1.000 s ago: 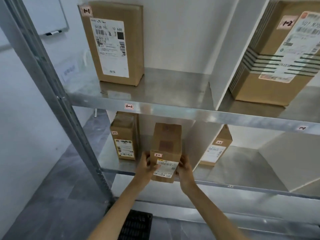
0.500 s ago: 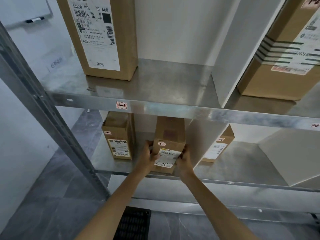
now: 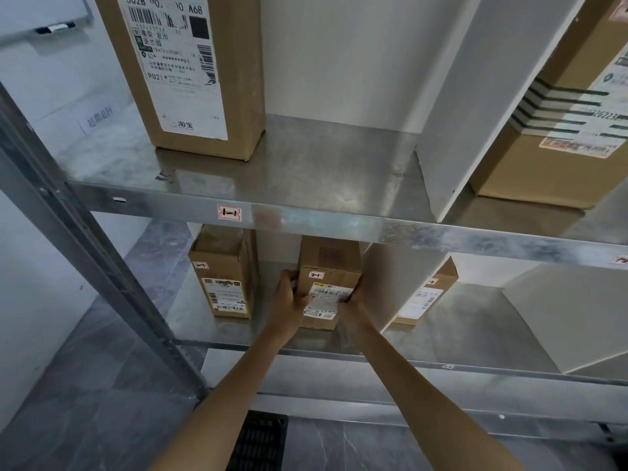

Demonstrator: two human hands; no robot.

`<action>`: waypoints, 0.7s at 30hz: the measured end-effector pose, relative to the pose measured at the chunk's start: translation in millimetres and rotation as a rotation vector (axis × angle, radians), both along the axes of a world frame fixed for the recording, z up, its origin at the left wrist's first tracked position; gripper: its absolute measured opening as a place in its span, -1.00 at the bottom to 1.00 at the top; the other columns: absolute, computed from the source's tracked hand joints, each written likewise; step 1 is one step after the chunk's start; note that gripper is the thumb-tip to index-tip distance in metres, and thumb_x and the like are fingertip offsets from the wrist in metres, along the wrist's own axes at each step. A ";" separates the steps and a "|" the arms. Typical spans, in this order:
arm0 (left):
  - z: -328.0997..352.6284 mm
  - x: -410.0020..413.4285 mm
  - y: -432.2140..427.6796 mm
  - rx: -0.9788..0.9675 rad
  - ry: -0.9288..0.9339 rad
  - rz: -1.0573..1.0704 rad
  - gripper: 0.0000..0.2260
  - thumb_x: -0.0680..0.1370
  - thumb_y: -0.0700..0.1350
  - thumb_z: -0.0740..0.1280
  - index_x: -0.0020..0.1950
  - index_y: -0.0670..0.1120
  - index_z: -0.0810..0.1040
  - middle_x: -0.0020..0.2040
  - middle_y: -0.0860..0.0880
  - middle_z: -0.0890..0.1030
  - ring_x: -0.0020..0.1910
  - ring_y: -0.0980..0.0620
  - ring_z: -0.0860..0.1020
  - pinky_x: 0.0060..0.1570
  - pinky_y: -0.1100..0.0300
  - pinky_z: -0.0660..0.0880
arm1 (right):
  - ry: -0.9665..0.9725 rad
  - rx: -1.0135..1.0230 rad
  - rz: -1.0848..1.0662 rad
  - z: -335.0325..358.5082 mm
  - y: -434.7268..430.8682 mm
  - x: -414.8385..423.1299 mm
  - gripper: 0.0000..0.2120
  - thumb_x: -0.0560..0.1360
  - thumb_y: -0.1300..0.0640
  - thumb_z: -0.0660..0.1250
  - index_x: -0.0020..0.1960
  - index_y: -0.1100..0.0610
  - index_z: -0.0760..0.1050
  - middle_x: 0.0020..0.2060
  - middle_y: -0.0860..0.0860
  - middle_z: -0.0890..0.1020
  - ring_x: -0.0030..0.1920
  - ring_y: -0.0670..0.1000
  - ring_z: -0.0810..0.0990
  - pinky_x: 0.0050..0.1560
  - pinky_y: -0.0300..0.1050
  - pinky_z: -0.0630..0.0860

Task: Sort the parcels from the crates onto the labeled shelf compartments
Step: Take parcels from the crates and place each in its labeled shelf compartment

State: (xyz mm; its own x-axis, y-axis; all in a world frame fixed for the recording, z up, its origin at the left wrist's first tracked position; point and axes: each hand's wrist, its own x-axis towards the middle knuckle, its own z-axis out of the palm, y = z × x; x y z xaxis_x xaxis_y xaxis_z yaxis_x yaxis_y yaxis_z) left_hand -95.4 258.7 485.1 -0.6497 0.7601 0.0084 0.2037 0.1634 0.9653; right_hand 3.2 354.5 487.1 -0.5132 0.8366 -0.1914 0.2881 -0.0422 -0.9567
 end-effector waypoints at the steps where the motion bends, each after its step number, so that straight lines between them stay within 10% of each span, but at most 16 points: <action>1: 1.1 2.6 -0.8 0.012 -0.018 0.006 -0.67 0.55 -0.19 0.32 0.24 -0.07 0.28 0.26 -0.10 0.53 0.24 -0.07 0.53 0.10 0.13 0.57 | -0.011 0.007 -0.001 -0.5 -2.1 0.4 -0.44 0.39 0.57 0.13 0.31 0.18 0.28 0.00 0.02 0.53 0.05 0.01 0.53 -0.29 -0.48 0.50; 6: 6.0 13.8 -13.1 -0.024 -0.008 0.034 -0.53 0.55 -0.08 0.32 0.40 -0.08 0.23 0.35 -0.08 0.45 0.31 -0.07 0.46 0.02 0.37 0.50 | 0.038 0.024 -0.036 3.7 -19.8 6.1 -0.43 0.46 0.51 0.22 0.41 0.22 0.23 0.08 0.09 0.56 0.16 0.13 0.54 -0.16 -0.42 0.55; 12: 15.5 36.6 -36.2 -0.121 -0.081 0.133 -0.36 0.52 0.09 0.31 0.51 -0.04 0.11 0.50 -0.05 0.26 0.45 -0.09 0.28 0.38 0.02 0.27 | 0.087 -0.080 -0.030 16.7 -45.0 33.2 -0.53 0.50 0.24 0.37 0.26 0.00 0.21 0.03 -0.11 0.53 0.06 -0.06 0.55 -0.12 -0.34 0.54; 16: 28.2 63.9 -64.7 -0.066 -0.121 0.196 -0.09 0.32 0.52 0.06 0.52 0.02 0.05 0.53 -0.03 0.16 0.49 -0.08 0.19 0.45 -0.08 0.19 | 0.112 -0.075 0.072 26.6 -68.4 64.0 -0.38 0.55 0.01 0.27 0.49 0.03 0.04 0.42 -0.02 0.30 0.43 0.07 0.30 0.41 0.00 0.33; 21: 37.5 101.6 -98.0 -0.060 -0.088 0.291 -0.44 0.57 0.21 0.07 0.53 0.07 0.06 0.54 0.03 0.16 0.49 0.00 0.19 0.37 0.15 0.14 | 0.159 0.055 0.232 42.8 -87.8 104.2 -0.44 0.60 -0.04 0.13 0.52 -0.10 -0.03 0.45 -0.22 0.14 0.50 -0.04 0.16 0.45 -0.12 0.16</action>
